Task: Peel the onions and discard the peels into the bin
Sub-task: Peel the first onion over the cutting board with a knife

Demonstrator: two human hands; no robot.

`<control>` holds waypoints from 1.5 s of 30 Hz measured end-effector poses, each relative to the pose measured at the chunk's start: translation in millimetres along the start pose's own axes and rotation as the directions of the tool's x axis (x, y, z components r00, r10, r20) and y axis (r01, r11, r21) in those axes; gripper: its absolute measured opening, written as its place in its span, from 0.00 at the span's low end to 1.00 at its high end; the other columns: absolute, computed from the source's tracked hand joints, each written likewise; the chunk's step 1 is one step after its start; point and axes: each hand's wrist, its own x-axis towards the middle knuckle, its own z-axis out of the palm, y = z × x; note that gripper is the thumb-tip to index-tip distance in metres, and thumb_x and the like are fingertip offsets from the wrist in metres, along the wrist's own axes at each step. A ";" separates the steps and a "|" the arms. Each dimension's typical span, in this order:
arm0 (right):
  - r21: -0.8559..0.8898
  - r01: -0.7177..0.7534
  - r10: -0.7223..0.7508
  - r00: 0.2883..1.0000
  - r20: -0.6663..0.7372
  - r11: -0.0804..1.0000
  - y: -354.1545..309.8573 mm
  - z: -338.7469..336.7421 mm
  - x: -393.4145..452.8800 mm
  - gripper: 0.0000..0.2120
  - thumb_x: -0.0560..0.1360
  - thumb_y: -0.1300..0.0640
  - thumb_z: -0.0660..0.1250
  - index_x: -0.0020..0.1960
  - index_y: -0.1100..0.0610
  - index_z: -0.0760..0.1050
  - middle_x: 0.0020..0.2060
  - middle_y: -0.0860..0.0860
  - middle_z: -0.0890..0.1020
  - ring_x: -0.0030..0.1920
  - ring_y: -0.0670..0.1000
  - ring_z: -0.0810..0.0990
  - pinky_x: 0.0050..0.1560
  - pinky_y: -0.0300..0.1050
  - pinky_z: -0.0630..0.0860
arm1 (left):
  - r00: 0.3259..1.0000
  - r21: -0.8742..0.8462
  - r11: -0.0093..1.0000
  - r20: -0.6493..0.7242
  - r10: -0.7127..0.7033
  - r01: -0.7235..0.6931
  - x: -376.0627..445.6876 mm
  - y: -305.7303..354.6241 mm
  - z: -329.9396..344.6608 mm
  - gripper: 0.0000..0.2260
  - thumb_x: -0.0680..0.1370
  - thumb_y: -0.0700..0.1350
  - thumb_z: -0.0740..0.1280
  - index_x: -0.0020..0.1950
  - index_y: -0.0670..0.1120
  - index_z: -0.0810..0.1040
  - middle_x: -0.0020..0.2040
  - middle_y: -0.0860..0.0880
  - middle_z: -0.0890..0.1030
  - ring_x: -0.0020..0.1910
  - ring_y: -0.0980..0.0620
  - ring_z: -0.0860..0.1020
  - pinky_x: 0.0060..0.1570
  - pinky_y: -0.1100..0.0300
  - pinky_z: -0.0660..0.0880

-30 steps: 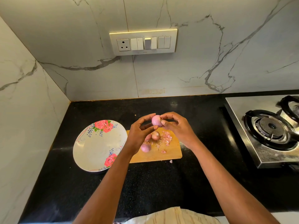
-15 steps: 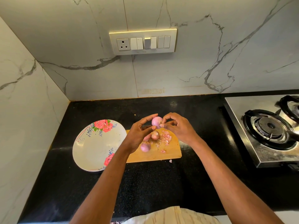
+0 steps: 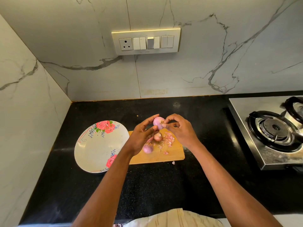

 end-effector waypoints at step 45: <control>-0.159 0.023 -0.037 0.996 -0.083 0.987 -1.9 5.9 -2.9 0.08 0.78 0.52 0.73 0.56 0.52 0.85 0.47 0.41 0.85 0.50 0.37 0.82 0.47 0.28 0.76 | 0.996 0.078 0.997 -0.084 0.004 0.002 2.6 -6.1 2.0 0.18 0.82 0.50 0.67 0.72 0.57 0.74 0.67 0.59 0.78 0.65 0.58 0.76 0.69 0.50 0.74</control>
